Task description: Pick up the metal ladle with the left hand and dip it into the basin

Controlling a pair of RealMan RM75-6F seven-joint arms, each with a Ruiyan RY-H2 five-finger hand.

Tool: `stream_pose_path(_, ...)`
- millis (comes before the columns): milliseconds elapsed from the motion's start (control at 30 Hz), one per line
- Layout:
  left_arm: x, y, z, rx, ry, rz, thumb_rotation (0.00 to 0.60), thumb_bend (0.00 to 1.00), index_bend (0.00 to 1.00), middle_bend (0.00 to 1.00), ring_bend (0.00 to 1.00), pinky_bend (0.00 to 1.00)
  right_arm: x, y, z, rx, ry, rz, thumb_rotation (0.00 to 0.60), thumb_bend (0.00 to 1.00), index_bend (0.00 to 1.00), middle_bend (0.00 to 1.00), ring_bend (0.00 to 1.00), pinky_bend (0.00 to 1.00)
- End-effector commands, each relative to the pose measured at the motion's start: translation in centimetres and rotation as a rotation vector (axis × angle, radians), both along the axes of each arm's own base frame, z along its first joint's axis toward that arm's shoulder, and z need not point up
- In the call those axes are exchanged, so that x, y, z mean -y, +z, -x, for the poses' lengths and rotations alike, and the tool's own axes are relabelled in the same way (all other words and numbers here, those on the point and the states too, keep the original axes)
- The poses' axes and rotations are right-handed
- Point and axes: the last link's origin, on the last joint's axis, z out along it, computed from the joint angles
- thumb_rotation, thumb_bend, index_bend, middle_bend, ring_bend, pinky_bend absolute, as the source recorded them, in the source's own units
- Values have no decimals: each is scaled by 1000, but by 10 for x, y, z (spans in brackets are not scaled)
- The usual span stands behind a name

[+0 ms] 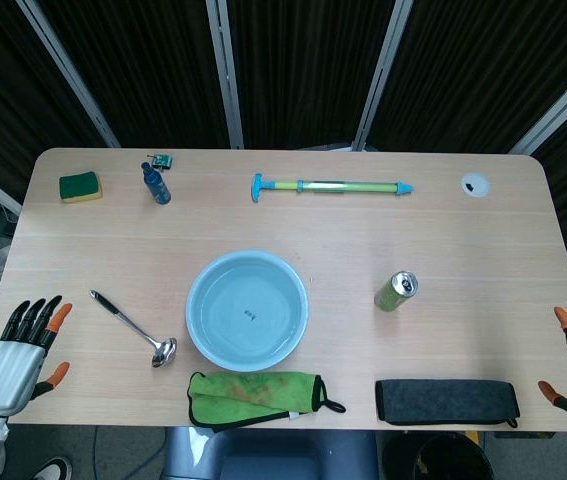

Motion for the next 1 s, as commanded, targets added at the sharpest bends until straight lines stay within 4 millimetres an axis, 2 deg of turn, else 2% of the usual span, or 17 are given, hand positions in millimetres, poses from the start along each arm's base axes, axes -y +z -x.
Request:
stream_pose_path(33, 0, 0, 0, -1, 2, 0, 600, 273, 0, 0, 0, 0, 0, 0, 0, 1, -3, 0, 600, 0, 0, 0, 0, 0)
stream_pose_path(400, -2, -4, 0, 5, 2, 22, 600, 274, 7, 0, 0, 0, -1, 3, -1, 17, 4, 8, 600, 0, 0, 0, 0, 0)
stream_pose_path(433, -2, -6, 0, 2, 1, 30, 600, 274, 25, 0, 0, 0, -1, 4, -1, 22, 5, 12, 600, 0, 0, 0, 0, 0)
stream_pose_path(600, -9, -7, 0, -61, -8, 60, 600, 277, 242, 0, 0, 0, 2, 5, 1, 28, -7, 13, 600, 0, 0, 0, 0, 0)
stream_pose_path(700, -17, -10, 1, -101, -20, 89, 600, 281, 297, 0, 0, 0, 6, 3, 2, 24, -16, 10, 600, 0, 0, 0, 0, 0)
stream_pose_path(1000, -51, -26, 15, -115, 13, 158, 600, 288, 377, 0, 0, 0, 16, -2, 6, 4, -53, 13, 600, 0, 0, 0, 0, 0)
